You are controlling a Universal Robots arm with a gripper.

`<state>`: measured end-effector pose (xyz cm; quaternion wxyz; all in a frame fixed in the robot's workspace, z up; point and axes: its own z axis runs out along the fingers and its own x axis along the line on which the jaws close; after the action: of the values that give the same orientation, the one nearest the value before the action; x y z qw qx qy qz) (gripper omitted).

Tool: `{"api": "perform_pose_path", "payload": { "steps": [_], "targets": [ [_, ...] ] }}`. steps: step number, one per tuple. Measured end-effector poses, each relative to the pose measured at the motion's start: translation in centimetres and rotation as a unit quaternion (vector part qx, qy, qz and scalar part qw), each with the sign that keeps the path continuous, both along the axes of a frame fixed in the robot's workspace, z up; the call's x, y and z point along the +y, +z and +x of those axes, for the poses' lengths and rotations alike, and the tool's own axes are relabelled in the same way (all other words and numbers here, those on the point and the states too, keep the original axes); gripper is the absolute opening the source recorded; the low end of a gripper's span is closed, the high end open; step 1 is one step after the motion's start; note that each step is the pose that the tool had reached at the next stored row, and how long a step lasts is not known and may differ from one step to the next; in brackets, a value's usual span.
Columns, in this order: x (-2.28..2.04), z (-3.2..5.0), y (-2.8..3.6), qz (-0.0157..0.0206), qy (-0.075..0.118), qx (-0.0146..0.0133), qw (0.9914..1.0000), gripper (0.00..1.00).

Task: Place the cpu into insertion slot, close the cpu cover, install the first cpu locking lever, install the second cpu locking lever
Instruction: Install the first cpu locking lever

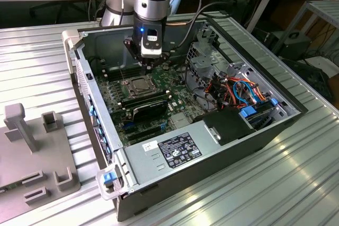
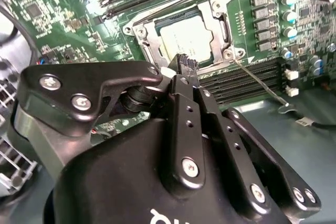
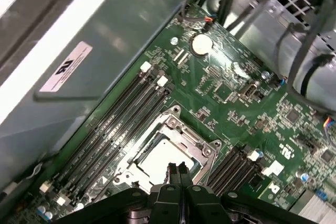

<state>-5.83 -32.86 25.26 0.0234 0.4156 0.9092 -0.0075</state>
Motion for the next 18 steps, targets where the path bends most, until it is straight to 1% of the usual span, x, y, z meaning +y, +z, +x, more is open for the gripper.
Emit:
{"api": "perform_pose_path", "payload": {
  "steps": [2, 4, 6, 8, 10, 18],
  "targets": [
    [0.00, 0.00, 0.00, 0.0000, 0.023, 0.0000, 0.99974, 0.11],
    [0.00, 0.00, 0.00, 0.0000, 0.036, 0.0000, 0.99934, 0.11],
    [0.00, 0.00, 0.00, 0.0000, 0.054, 0.0000, 0.99852, 0.11],
    [0.00, 0.00, 0.00, -0.0001, 0.065, 0.0000, 0.99789, 0.11],
    [0.00, 0.00, 0.00, 0.0000, 0.069, 0.0000, 0.99764, 0.11],
    [0.00, 0.00, 0.00, 0.0000, 0.069, 0.0000, 0.99762, 0.11]
  ]
}}
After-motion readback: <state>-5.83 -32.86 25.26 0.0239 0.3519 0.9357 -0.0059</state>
